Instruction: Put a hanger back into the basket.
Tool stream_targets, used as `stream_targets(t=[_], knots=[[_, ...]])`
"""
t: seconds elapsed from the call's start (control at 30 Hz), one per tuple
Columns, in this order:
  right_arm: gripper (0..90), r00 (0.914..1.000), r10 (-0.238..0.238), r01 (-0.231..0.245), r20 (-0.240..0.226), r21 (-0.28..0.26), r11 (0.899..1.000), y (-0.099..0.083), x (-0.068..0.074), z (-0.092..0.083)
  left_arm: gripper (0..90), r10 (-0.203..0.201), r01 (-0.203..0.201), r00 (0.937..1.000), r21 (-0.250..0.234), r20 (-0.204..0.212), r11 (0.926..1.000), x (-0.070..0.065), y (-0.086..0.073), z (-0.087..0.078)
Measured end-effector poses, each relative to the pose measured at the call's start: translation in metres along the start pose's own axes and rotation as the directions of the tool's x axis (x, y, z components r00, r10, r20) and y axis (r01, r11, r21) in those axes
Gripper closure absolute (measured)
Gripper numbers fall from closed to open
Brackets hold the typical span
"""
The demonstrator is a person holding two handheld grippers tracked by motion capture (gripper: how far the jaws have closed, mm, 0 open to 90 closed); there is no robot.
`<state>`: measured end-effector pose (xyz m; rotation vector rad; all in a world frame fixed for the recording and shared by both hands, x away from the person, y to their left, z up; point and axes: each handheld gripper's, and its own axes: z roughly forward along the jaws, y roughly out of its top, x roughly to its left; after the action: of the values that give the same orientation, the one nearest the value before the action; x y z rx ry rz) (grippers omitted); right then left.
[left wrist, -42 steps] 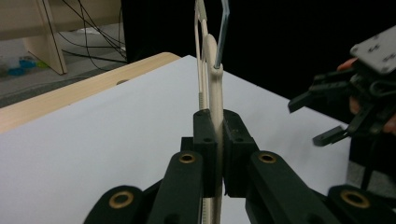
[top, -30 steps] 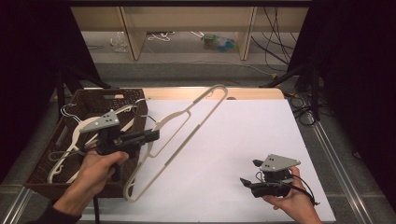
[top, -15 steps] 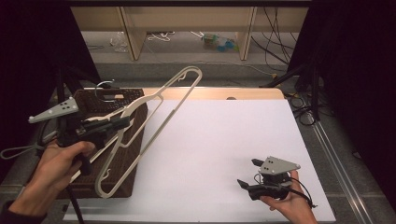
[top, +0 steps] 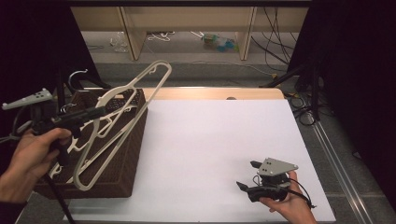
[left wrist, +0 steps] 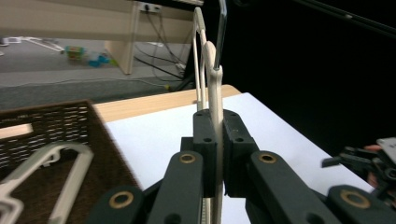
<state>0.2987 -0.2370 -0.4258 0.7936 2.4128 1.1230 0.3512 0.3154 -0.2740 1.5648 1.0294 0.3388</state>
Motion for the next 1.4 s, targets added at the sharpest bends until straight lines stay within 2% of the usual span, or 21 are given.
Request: stream_targets(t=[0.2,0.43,0.67,0.87,1.0,1.07,1.1,1.23,1.4], knots=[[18.8,1.0,0.003,-0.003,0.001,0.004,1.0,0.0,0.0,0.001,85.9,-0.004,0.004,0.9988,0.011,-0.049,0.9999,0.023,0.005,-0.01],[19.4,1.0,-0.001,0.001,0.002,0.0,1.0,0.001,0.0,0.0,85.9,0.021,-0.018,0.9951,0.024,-0.097,0.9995,0.055,0.008,-0.02],[19.9,0.9999,-0.011,0.011,0.002,-0.005,1.0,0.001,0.0,0.002,85.9,0.043,-0.037,0.9921,0.055,-0.118,0.9978,0.086,0.007,-0.022],[20.0,1.0,-0.004,0.004,-0.003,0.007,1.0,0.0,0.0,0.002,85.9,0.087,-0.078,0.9892,0.079,-0.117,0.9938,0.103,0.004,-0.018],[20.0,1.0,0.001,-0.001,-0.007,0.007,1.0,0.0,0.001,0.002,85.9,0.114,-0.103,0.9889,0.113,-0.095,0.9882,0.113,-0.002,-0.014],[20.0,1.0,-0.002,0.002,-0.006,0.006,1.0,0.0,0.0,0.002,85.9,0.113,-0.102,0.9899,0.126,-0.086,0.9868,0.116,-0.006,-0.012],[20.1,1.0,-0.002,0.002,-0.006,0.008,1.0,0.0,0.0,0.003,85.9,0.126,-0.114,0.9882,0.136,-0.087,0.9842,0.118,-0.007,-0.011],[20.2,0.9999,-0.008,0.008,-0.009,0.004,1.0,0.0,0.0,0.004,85.9,0.118,-0.1,0.9882,0.17,-0.098,0.9803,0.127,-0.015,-0.008],[20.1,0.9999,0.0,0.0,-0.011,0.012,1.0,-0.001,0.0,0.003,85.9,0.111,-0.095,0.9911,0.187,-0.074,0.9777,0.134,-0.023,-0.008]])
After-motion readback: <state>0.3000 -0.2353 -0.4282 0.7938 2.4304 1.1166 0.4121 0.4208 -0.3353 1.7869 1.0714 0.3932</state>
